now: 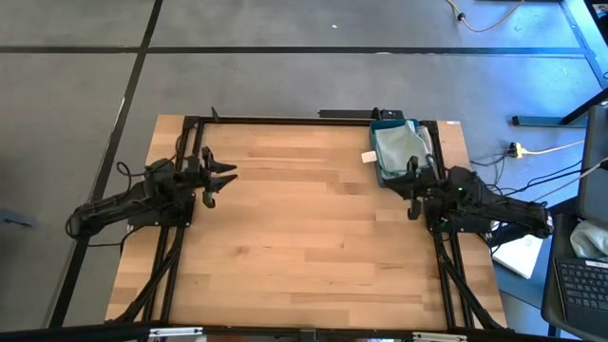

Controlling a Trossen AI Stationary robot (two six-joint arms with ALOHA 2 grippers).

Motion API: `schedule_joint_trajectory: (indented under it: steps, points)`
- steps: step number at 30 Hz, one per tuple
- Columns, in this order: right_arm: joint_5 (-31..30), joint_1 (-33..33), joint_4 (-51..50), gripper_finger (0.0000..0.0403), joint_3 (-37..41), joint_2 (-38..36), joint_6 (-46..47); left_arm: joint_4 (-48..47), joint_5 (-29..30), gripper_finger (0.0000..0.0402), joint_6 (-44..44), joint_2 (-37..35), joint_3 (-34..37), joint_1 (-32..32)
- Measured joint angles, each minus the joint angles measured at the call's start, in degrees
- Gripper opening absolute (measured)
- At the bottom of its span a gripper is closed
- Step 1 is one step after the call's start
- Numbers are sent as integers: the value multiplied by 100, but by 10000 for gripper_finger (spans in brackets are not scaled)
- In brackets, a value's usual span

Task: Fold microfiber towels
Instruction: Return to Home Position

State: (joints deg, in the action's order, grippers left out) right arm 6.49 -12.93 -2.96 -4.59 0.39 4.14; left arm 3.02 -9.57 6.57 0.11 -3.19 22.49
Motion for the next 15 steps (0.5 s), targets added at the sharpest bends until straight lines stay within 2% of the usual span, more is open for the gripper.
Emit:
schedule_joint_trajectory:
  steps: [3, 7, 10, 15]
  points:
    - [-109, 0, 313, 28, 359, -7, -13, 148, 188, 124, 110, 2, 281, -224]
    - [6, 0, 502, 22, 412, 42, -49, -49, 933, 124, -1, 35, 274, -668]
    - [69, 0, 495, 18, 414, 67, -142, 225, 1040, 124, -239, 0, 267, -1042]
    - [70, 0, 492, 15, 414, 108, -11, -143, 1576, 124, -900, 38, 272, -1545]
